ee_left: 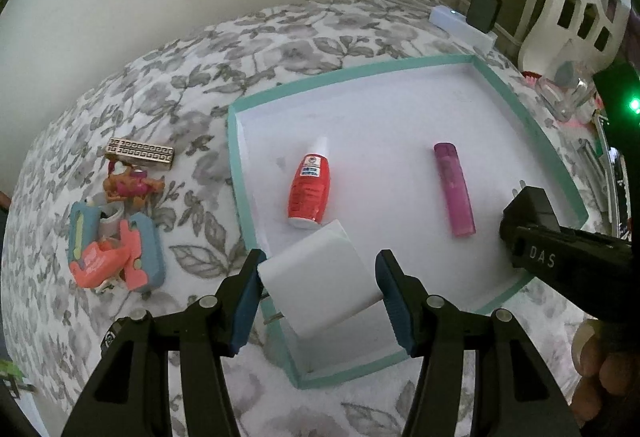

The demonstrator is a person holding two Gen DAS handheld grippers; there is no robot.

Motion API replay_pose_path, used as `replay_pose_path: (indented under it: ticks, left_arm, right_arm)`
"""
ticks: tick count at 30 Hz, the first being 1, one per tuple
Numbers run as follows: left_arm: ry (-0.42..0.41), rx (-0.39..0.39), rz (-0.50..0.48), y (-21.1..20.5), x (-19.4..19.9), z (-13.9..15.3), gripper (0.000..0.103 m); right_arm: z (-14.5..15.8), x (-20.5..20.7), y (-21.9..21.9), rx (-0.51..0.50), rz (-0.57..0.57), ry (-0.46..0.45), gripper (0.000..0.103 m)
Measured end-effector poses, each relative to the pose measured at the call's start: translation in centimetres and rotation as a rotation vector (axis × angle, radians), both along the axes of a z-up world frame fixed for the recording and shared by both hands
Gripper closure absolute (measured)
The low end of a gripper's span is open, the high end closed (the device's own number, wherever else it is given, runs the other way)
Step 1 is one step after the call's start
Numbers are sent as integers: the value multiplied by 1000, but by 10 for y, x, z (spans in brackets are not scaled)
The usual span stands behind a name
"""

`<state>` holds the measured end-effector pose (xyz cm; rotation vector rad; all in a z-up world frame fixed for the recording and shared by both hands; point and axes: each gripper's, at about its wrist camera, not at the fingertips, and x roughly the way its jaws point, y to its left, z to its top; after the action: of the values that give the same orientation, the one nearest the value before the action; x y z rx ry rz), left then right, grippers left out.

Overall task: Organize rigid objects
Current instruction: 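Carry both chargers over the tray and lower them inside, then open both grippers to release the chargers in the tray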

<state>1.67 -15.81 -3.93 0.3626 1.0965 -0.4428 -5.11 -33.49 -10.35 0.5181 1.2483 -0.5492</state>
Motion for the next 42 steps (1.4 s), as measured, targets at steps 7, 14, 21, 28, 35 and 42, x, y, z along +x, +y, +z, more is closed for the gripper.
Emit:
replay_pose_path:
  ticks: [7,14,21,28,35,42]
  left_arm:
    - [5,11,-18,-9,-2,-7,45]
    - [22,16,-15,-8,-1,-11,45]
    - [58,12,-4,-7,2,-16,45]
    - [44,5,-10,-7,2,-13,41]
    - [27,-15,11,-2,5,-5,26]
    - [16,-71,110,19,21,9,22]
  right_arm:
    - [8,7,1,-19,2,-14,71]
    - [5,11,5,-9,18,1,71]
    - [4,15,10,-8,25,11,71]
    - [7,17,11,-8,26,4,71]
    - [17,19,10,-27,34,-26,63]
    - [32,22,13,-54,49,-80,48]
